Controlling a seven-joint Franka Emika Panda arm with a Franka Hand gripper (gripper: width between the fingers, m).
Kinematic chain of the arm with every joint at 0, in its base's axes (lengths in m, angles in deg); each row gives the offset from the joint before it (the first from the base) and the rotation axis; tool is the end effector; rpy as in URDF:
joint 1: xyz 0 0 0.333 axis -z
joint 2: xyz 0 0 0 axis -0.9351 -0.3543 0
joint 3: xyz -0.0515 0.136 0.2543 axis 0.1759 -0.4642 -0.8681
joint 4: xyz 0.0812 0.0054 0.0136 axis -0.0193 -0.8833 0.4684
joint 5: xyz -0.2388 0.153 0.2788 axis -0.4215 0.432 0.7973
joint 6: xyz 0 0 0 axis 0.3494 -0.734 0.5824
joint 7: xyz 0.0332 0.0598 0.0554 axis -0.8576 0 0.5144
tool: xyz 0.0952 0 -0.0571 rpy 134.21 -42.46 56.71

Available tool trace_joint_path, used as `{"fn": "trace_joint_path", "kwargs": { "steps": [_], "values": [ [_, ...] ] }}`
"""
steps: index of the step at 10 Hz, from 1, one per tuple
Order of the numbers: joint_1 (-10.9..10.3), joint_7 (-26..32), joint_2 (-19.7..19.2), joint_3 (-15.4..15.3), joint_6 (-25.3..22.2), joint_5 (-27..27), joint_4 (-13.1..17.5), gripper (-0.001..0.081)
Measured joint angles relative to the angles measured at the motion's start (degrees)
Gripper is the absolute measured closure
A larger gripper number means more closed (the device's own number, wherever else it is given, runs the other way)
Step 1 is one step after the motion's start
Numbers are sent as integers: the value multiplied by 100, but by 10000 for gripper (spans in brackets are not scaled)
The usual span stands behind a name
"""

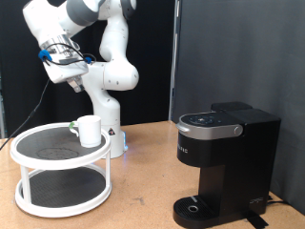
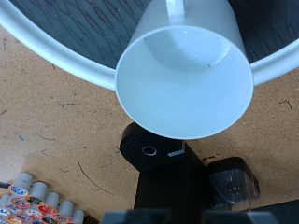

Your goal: Make a cup of coffee with the keurig machine

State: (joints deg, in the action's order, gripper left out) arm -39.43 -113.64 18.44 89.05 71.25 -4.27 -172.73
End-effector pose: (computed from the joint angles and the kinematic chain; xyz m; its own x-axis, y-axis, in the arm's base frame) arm 0.2418 -0.2164 0.4255 -0.8915 -0.1206 -0.4366 -0.2696 0.9159 0.2974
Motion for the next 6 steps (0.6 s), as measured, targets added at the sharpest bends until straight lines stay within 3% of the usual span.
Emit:
{"fn": "trace_joint_path", "kwargs": {
  "steps": [6],
  "values": [
    [-10, 586, 21, 355, -388, 61, 240, 806]
  ]
}}
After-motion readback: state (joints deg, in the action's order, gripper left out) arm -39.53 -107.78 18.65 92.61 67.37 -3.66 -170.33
